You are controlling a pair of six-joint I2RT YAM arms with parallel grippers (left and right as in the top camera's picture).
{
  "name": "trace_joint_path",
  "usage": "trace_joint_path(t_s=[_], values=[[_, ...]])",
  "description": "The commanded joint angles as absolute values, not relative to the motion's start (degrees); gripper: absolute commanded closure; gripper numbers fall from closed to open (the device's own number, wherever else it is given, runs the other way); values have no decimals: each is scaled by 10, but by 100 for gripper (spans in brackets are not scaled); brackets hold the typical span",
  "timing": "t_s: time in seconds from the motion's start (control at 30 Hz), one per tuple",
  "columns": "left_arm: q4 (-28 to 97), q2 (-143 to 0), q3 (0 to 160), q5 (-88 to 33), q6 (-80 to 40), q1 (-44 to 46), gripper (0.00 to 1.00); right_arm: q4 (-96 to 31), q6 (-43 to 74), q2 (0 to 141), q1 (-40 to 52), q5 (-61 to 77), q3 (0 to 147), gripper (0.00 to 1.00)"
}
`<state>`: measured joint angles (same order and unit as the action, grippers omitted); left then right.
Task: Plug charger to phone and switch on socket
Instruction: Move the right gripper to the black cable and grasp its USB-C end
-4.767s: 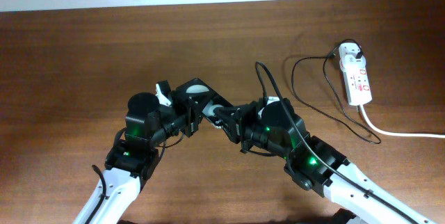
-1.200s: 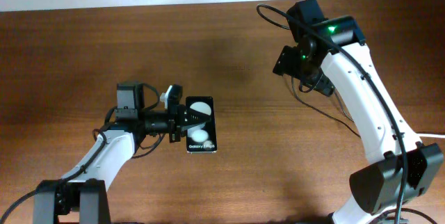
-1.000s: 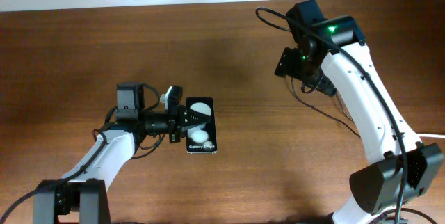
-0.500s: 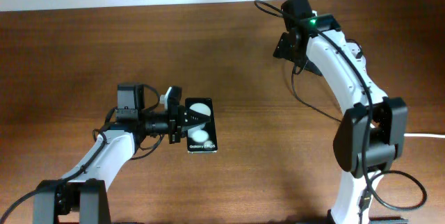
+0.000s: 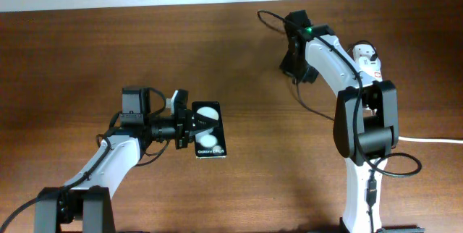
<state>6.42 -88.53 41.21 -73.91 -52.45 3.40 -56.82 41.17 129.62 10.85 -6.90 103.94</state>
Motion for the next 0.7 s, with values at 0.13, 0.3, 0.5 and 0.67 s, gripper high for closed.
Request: trace_joint_path(t_s=[0.13, 0.3, 0.5, 0.67], values=[[62, -885, 422, -741, -518, 34, 100, -749, 332, 1294, 154, 58, 1042, 89], [62, -885, 422, -741, -518, 34, 100, -757, 332, 1294, 206, 51, 1042, 59], [63, -885, 422, -741, -518, 34, 100, -658, 332, 1294, 183, -7, 1042, 1], [63, -885, 422, -735, -518, 34, 100, -622, 447, 1294, 111, 7, 1042, 1]])
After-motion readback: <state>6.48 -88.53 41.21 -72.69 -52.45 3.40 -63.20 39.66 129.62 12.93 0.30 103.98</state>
